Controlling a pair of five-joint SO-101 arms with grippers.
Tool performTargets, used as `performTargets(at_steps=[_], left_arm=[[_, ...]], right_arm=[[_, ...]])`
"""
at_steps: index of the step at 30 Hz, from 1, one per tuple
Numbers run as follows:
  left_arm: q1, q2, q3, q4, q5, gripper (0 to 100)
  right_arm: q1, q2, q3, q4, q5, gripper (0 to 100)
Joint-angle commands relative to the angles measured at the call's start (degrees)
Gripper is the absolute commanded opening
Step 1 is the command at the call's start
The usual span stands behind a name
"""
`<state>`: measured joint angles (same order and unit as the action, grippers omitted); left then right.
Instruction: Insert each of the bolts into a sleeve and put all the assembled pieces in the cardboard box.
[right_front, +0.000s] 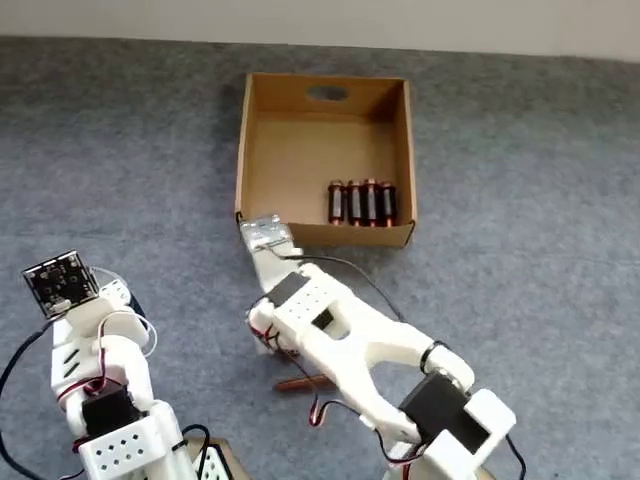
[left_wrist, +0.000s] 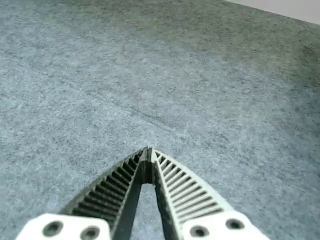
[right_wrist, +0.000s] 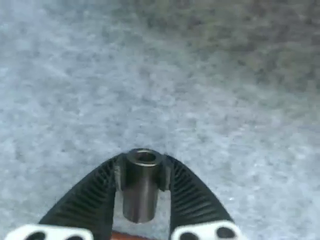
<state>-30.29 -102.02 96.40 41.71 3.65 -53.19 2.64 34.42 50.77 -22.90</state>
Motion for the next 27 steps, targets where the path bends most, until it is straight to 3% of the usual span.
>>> performTargets(at_steps=[1, 4, 7, 14, 17, 20, 27], left_arm=[[-0.22, -0.04, 0.75, -1.23, 0.35, 1], [-0.22, -0.04, 0.84, -1.23, 0.35, 1], [-0.22, 0.04, 0.84, -1.14, 0.35, 1], [2.86, 0.04, 0.66, -0.88, 0.09, 1], [3.47, 0.04, 0.66, -0.88, 0.0, 1], [3.47, 0.04, 0.75, -0.88, -1.32, 1], [3.47, 0.04, 0.75, -0.88, -1.85, 1]], right_arm=[[1.1, -5.76, 0.04, -0.57, -0.09, 0.5], [6.11, -13.67, 1.54, 1.27, 0.44, 0.5], [13.23, -22.73, 4.18, 2.86, 6.59, 0.5], [38.37, -33.71, 14.73, 6.46, 18.9, 0.5], [45.58, -33.1, 17.54, 6.55, 22.68, 0.5], [48.84, -31.34, 19.21, 6.55, 24.79, 0.5], [49.01, -26.15, 19.12, 10.24, 27.34, 4.6]])
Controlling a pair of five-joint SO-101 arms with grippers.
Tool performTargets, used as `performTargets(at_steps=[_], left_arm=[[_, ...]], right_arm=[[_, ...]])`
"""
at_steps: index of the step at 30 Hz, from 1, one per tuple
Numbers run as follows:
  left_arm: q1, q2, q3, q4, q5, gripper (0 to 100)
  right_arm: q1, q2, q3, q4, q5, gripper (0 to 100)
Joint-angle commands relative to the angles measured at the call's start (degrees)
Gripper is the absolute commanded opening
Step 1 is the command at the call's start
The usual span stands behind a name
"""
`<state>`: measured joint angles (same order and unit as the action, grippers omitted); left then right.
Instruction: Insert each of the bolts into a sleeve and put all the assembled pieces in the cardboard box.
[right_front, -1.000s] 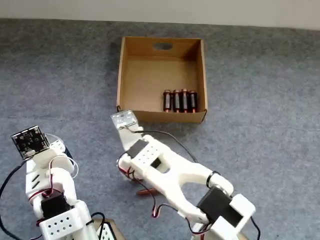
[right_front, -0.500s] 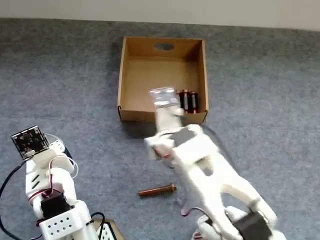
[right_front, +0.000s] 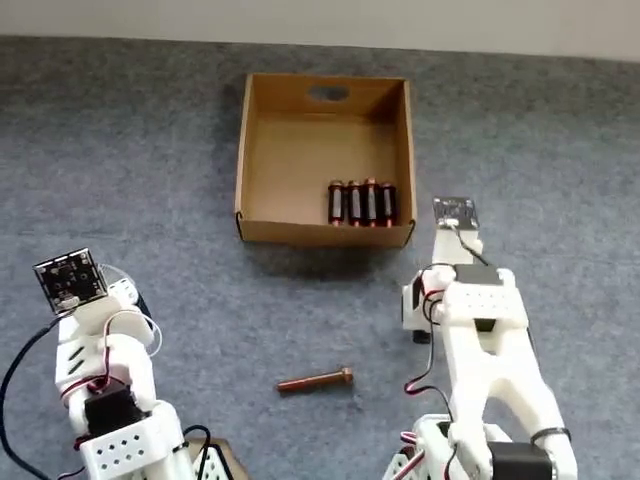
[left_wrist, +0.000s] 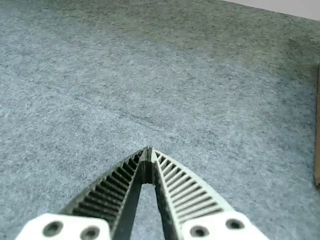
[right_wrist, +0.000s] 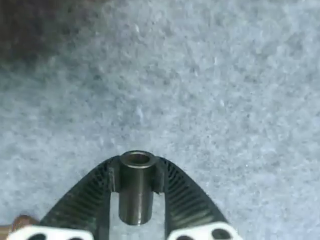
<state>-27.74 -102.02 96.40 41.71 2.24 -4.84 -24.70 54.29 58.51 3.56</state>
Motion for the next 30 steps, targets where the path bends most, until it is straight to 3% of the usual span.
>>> performTargets(at_steps=[1, 5, 22, 24, 27, 30], left_arm=[[0.92, 0.04, 0.75, -0.88, -0.44, 1], [0.92, 0.04, 0.75, -0.88, -0.44, 1], [0.92, 0.04, 0.75, -0.79, -0.44, 1], [0.92, 0.04, 0.75, -0.79, -0.44, 1], [0.92, 0.04, 0.75, -0.79, -0.44, 1], [0.92, 0.04, 0.75, -0.79, -0.44, 1]], right_arm=[[0.66, 1.63, -0.84, 3.47, 0.88, 7.7], [0.66, 3.65, -0.66, 4.35, 0.88, 17.8], [0.66, 9.8, -0.66, 1.1, 0.97, 17.3], [0.66, 9.98, -0.31, -0.92, 0.97, 13.9], [0.66, 9.63, -0.22, -2.07, 0.97, 0.0], [0.75, 9.45, -1.1, -0.48, 0.88, 0.6]])
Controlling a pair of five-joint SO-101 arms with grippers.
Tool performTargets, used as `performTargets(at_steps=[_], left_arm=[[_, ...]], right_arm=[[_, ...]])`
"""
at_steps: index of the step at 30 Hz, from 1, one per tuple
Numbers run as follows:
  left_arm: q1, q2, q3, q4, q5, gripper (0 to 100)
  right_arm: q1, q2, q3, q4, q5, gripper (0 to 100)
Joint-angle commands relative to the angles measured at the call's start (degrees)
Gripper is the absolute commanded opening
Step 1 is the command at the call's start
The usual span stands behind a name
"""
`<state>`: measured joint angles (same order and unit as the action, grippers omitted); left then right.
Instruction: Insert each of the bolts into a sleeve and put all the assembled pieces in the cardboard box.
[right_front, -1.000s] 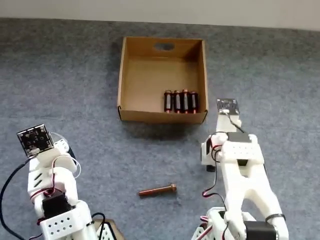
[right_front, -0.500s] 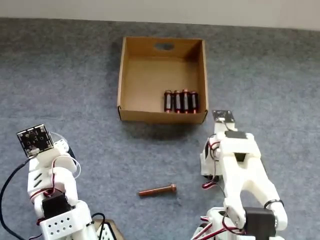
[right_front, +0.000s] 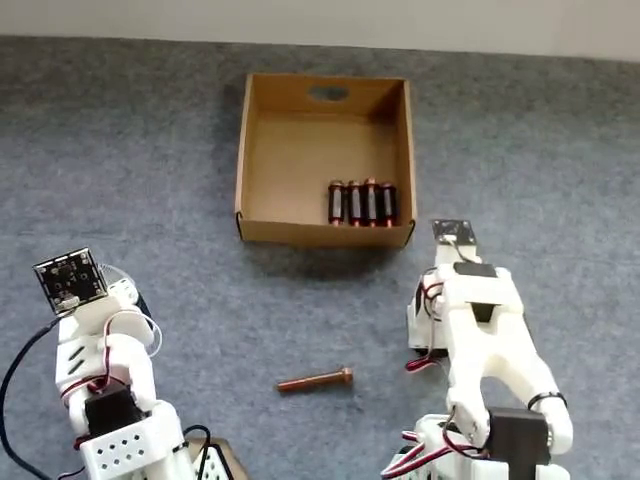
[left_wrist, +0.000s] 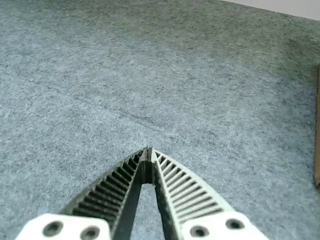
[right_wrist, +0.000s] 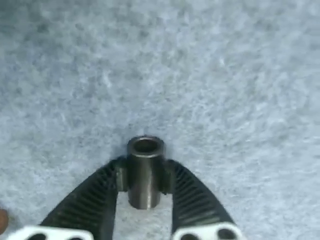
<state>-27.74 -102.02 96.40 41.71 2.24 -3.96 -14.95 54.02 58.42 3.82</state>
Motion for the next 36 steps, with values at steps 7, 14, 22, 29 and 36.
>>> performTargets(at_steps=[7, 14, 22, 29, 36], left_arm=[[0.92, 0.04, 0.75, -0.79, -0.44, 1], [1.45, 0.04, -1.8, 3.52, -0.53, 1], [10.68, 0.57, -5.14, 5.27, -16.53, 2], [14.73, 0.66, -10.68, 12.92, -23.65, 8], [18.42, 0.75, -25.27, 24.44, -23.74, 8]], right_arm=[[0.04, -11.47, -9.98, 12.62, 0.53, 0.6], [-0.04, -37.32, -2.33, 10.07, 0.26, 0.6], [0.13, -60.62, 8.4, 4.44, -5.71, 0.6], [0.13, -62.64, 9.71, 4.44, -4.92, 0.6], [0.13, -62.9, 12.0, 4.26, -4.92, 0.6]])
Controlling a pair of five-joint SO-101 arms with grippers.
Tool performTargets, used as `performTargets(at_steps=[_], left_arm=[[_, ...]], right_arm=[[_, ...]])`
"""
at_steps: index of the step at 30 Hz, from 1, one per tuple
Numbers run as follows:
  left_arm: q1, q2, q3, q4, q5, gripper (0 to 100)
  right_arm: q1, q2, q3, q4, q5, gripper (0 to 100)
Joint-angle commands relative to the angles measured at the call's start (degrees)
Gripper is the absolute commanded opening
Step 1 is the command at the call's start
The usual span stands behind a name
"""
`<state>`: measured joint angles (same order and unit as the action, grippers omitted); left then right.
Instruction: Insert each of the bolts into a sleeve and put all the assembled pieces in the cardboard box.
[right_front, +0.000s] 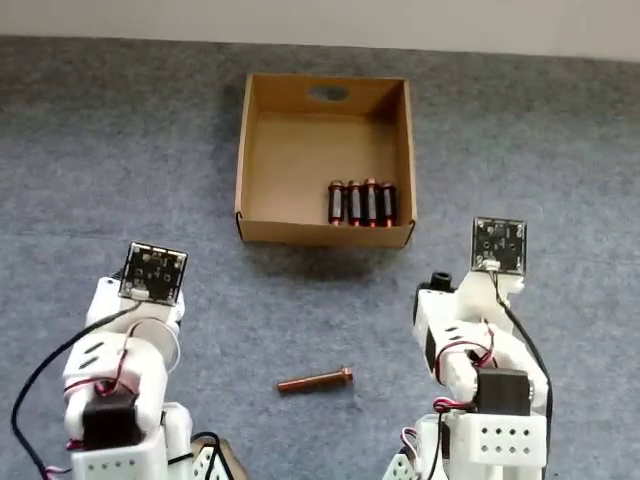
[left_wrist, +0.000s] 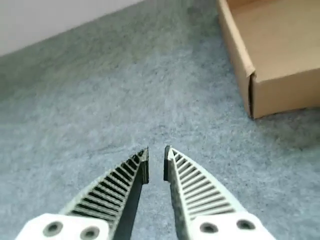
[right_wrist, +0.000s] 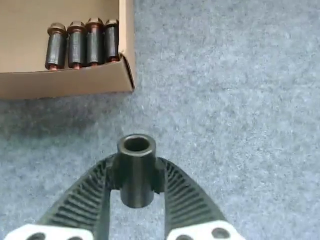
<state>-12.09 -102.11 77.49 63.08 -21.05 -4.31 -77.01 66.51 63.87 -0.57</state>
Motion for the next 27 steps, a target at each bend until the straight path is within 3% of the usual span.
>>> performTargets(at_steps=[1, 6, 12, 19, 27], left_arm=[[3.91, 0.84, -7.34, 3.96, -0.44, 8], [7.25, 3.74, -9.1, 5.89, -0.44, 8], [9.19, 21.93, -13.76, 6.24, -2.99, 8], [21.76, 40.31, -22.9, 13.36, -5.1, 8], [30.99, 49.45, -24.04, 13.54, -5.01, 12]], right_arm=[[0.48, -0.84, -0.48, -1.19, -0.53, 0.6], [0.48, -0.84, -0.4, -1.19, -0.53, 0.6], [0.48, -0.84, -0.57, -1.19, -0.53, 0.6], [0.4, -0.84, -0.66, -1.19, -0.53, 0.6], [0.4, -0.84, -0.66, -1.1, -0.53, 0.6]])
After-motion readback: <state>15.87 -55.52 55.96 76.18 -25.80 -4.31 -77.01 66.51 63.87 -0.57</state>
